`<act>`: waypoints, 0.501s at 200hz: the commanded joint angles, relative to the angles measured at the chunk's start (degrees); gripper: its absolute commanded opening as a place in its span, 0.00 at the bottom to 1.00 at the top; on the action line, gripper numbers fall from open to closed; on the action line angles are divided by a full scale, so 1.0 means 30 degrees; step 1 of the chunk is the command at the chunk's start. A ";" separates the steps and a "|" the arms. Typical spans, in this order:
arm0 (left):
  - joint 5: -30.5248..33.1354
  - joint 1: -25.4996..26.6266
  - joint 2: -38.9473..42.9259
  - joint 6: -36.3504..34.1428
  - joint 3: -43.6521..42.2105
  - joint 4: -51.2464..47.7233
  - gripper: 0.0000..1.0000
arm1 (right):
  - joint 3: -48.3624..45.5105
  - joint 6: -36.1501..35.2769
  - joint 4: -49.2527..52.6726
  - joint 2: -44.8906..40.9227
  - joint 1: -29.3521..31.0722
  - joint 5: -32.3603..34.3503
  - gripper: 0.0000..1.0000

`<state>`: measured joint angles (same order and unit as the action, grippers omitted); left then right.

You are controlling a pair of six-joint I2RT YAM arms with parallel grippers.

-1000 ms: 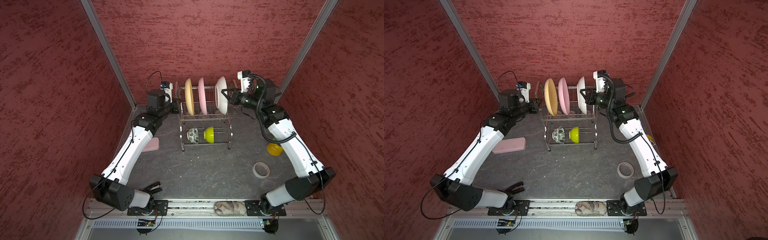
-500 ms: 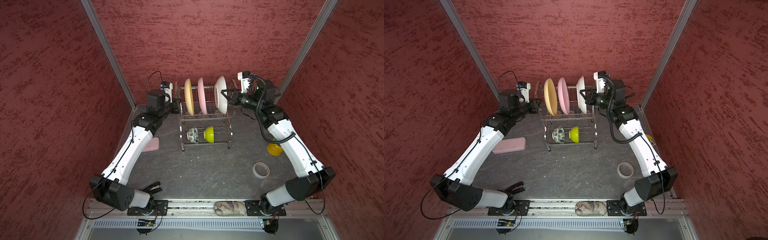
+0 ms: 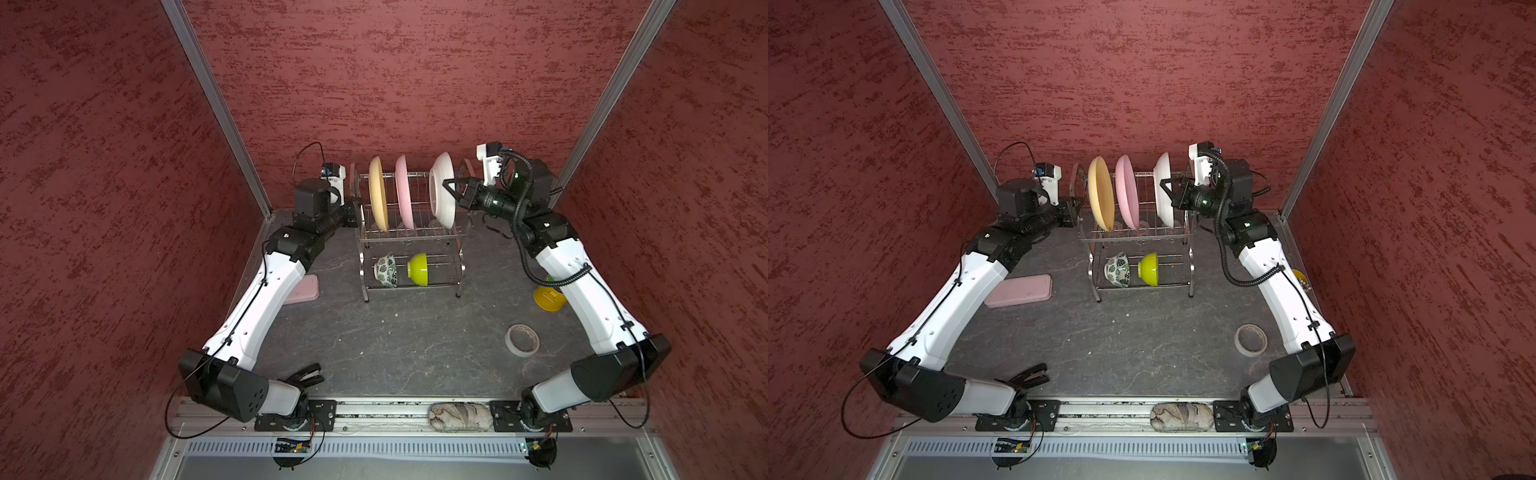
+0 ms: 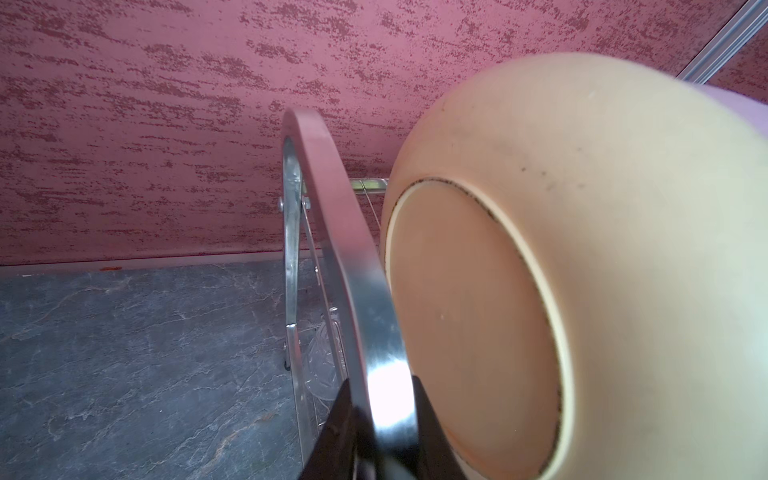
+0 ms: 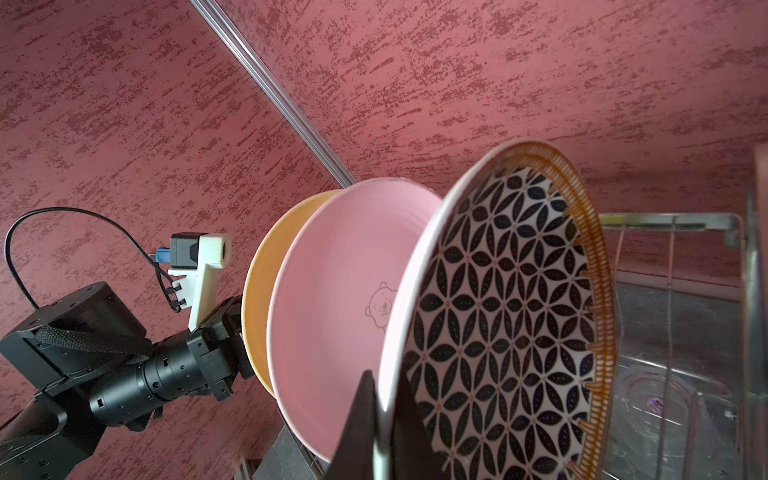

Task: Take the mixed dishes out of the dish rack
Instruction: 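Lift the patterned white plate out of the rack with the right gripper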

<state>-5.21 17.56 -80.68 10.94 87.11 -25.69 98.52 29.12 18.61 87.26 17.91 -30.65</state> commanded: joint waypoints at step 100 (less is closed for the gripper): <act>0.0369 -0.0126 -0.0059 0.1391 -0.0043 0.0380 0.09 | 0.3041 0.0524 -0.1399 -0.0064 -0.0060 -0.2046 0.00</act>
<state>-4.89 17.58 -80.68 10.57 87.11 -25.69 102.74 30.57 20.88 87.68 17.87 -33.69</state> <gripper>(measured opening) 0.201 0.085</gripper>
